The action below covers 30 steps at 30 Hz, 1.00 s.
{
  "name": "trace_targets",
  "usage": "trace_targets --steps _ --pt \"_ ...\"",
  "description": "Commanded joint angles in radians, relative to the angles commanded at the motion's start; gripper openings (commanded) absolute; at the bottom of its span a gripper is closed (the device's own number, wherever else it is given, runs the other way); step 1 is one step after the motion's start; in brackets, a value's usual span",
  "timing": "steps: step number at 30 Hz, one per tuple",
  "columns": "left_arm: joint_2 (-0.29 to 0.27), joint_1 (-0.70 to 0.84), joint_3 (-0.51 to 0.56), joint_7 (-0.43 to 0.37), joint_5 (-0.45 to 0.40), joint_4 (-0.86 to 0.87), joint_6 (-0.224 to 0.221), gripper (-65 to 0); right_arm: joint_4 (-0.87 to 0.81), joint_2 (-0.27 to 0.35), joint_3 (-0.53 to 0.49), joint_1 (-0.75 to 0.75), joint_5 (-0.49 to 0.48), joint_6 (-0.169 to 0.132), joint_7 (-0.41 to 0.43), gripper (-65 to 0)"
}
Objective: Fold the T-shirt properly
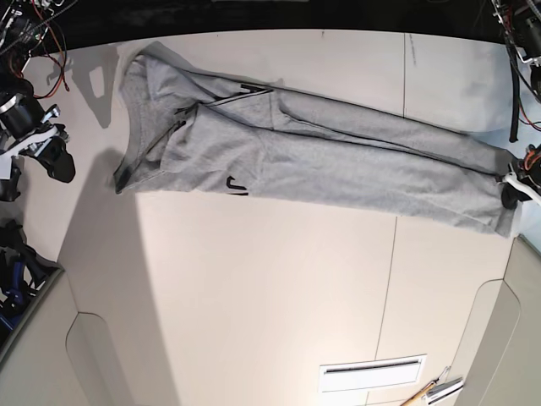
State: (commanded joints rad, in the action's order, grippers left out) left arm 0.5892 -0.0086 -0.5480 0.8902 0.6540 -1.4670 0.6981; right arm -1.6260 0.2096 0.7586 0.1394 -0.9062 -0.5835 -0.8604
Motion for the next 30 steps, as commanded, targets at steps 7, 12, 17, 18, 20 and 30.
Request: trace_targets --steps 7,12,17,18,20,30 --pt "0.008 0.015 0.0 0.111 0.26 -0.021 0.0 -65.0 0.0 0.0 0.0 0.0 -0.009 0.0 -0.005 -65.0" --pt "-0.076 0.044 0.0 0.24 0.416 -0.154 0.0 -65.0 0.0 0.0 0.0 0.0 -0.006 0.0 -0.011 -65.0" --pt "-0.148 0.117 0.118 0.251 0.417 -0.312 0.0 -65.0 0.0 0.0 0.0 0.0 -0.005 0.0 -0.011 -65.0" --pt "-0.164 0.117 0.159 0.251 0.403 -0.315 0.0 -65.0 0.0 0.0 0.0 0.0 -0.005 0.0 -0.011 -65.0" --pt "-0.192 0.117 0.24 0.216 0.344 -0.314 0.0 -65.0 0.0 0.0 0.0 0.0 0.001 0.0 -0.011 -65.0" --pt "-0.262 0.117 0.416 0.055 0.148 -0.312 0.0 -55.1 0.0 -0.018 -0.001 0.003 0.002 0.003 -0.063 -65.0"
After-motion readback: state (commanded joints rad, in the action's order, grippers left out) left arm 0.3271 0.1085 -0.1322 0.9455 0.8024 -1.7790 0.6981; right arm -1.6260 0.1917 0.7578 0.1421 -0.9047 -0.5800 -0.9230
